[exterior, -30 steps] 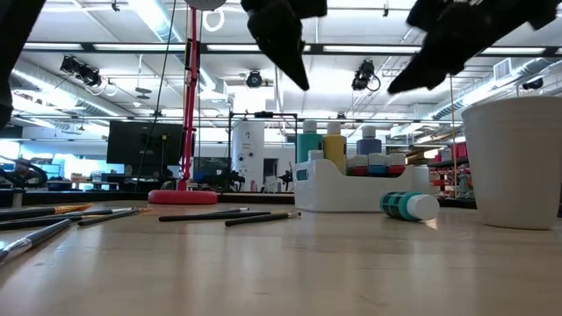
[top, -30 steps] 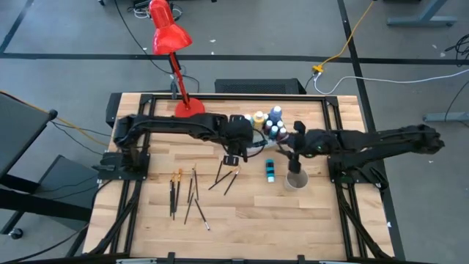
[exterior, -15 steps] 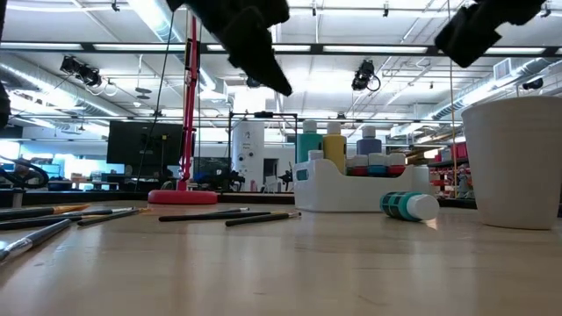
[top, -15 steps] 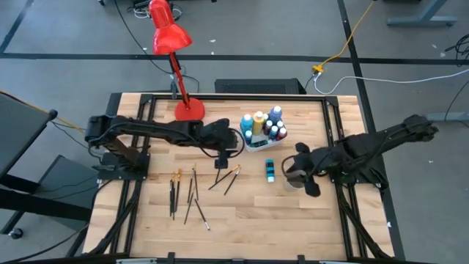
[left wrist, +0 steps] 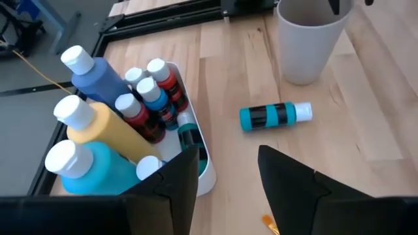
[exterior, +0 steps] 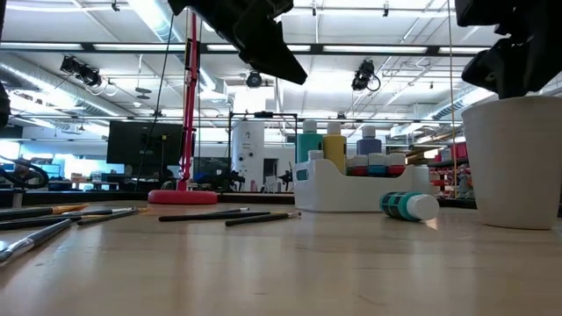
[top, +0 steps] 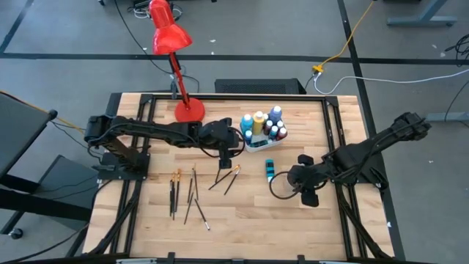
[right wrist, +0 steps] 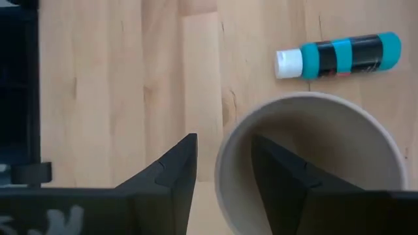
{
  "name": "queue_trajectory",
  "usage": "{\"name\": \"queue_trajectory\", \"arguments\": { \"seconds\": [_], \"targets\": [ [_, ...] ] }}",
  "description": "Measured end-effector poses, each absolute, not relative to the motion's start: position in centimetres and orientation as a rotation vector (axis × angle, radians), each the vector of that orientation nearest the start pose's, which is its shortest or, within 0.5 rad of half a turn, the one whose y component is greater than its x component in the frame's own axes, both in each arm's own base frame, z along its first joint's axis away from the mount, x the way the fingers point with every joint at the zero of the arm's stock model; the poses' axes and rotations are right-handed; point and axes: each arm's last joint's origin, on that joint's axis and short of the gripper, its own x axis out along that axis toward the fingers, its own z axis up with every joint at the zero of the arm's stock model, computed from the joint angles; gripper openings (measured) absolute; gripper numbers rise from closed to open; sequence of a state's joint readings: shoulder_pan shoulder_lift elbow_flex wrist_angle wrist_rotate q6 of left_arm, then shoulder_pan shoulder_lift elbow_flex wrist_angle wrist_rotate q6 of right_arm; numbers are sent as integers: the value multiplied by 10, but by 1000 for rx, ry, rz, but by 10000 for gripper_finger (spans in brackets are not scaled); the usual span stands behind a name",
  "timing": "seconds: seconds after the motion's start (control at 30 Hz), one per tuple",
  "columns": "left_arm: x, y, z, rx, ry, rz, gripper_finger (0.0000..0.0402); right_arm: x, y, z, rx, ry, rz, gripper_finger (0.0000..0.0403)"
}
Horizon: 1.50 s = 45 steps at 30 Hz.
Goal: Pick & Place Paint Supplies
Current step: Move the white cup to the center of the table
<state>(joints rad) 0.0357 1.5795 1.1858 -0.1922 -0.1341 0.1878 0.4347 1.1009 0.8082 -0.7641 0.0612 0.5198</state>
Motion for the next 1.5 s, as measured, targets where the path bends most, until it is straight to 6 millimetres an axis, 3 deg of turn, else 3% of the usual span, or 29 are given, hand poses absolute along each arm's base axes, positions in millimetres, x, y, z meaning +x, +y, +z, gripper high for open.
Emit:
{"name": "queue_trajectory", "arguments": {
  "seconds": [0.27, 0.4, 0.57, 0.7, 0.93, 1.07, 1.3, 1.5],
  "targets": [
    [352, 16, 276, 214, 595, 110, 167, 182, 82, 236, 210, 1134, 33, 139],
    [352, 17, 276, 220, 599, 110, 167, 181, 82, 234, 210, 1159, 36, 99],
    [352, 17, 276, 240, 600, 104, 167, 181, 82, 233, 223, 1181, 16, 21],
    [352, 17, 276, 262, 593, 99, 167, 185, 85, 236, 275, 1139, 45, 19],
    [353, 17, 278, 287, 579, 93, 167, 199, 93, 276, 173, 965, 193, 6],
    [349, 13, 285, 385, 572, 136, 167, 222, 99, 287, 38, 811, 155, 6],
    [314, 9, 320, 498, 572, 217, 167, 276, 118, 261, -234, 883, 291, 6],
    [287, 10, 346, 434, 512, 228, 167, 321, 125, 268, -440, 979, 406, 5]
  ]
}}
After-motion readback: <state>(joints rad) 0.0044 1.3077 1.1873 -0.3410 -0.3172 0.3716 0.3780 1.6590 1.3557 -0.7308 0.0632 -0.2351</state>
